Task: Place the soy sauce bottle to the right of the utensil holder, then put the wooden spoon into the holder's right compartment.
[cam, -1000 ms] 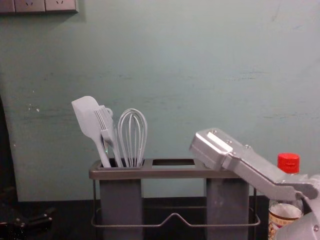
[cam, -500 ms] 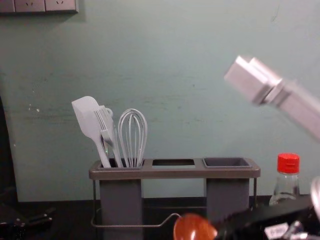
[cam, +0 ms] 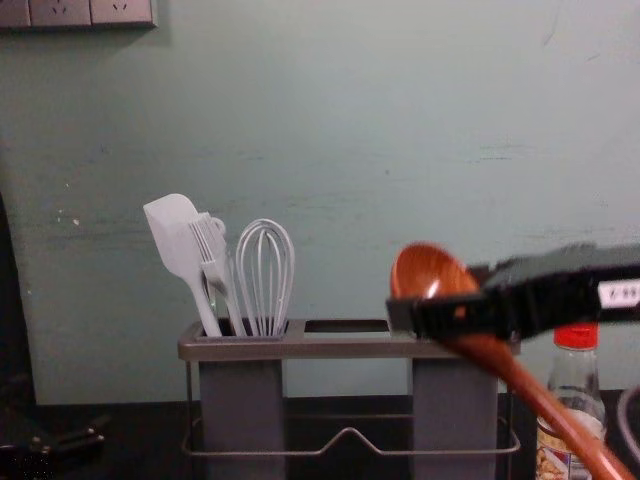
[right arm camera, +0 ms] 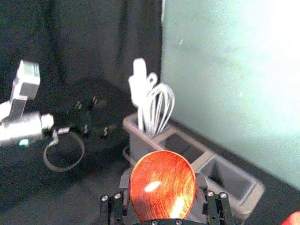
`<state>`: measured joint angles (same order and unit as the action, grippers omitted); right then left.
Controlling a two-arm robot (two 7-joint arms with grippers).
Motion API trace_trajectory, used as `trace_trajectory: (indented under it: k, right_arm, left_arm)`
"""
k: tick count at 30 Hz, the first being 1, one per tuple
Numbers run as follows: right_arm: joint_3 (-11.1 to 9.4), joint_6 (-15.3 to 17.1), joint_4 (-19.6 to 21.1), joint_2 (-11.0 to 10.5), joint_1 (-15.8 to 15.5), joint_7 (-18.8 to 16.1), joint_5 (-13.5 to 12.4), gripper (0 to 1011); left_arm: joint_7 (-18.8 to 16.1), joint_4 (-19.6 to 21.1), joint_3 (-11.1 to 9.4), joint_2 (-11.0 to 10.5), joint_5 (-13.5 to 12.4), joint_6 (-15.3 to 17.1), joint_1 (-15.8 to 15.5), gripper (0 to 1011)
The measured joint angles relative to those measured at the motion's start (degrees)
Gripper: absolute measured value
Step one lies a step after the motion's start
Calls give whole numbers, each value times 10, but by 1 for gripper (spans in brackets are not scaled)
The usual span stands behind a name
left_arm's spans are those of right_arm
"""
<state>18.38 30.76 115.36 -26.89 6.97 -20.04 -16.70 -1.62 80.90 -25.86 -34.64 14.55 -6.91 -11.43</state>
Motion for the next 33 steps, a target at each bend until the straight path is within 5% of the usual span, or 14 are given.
trace_trajectory:
  k: [14, 21, 33]
  right_arm:
    - [-21, -84, 2, 16, 5, 31, 3, 838]
    - [-15, -117, -30, 35, 39, 32, 3, 837]
    - [8, -169, -141, 85, 139, 40, 27, 837]
  left_arm:
    - [0, 0, 0, 0, 0, 0, 0, 1005]
    - [0, 0, 0, 0, 0, 0, 0, 1005]
    - [0, 0, 0, 0, 0, 0, 0, 1005]
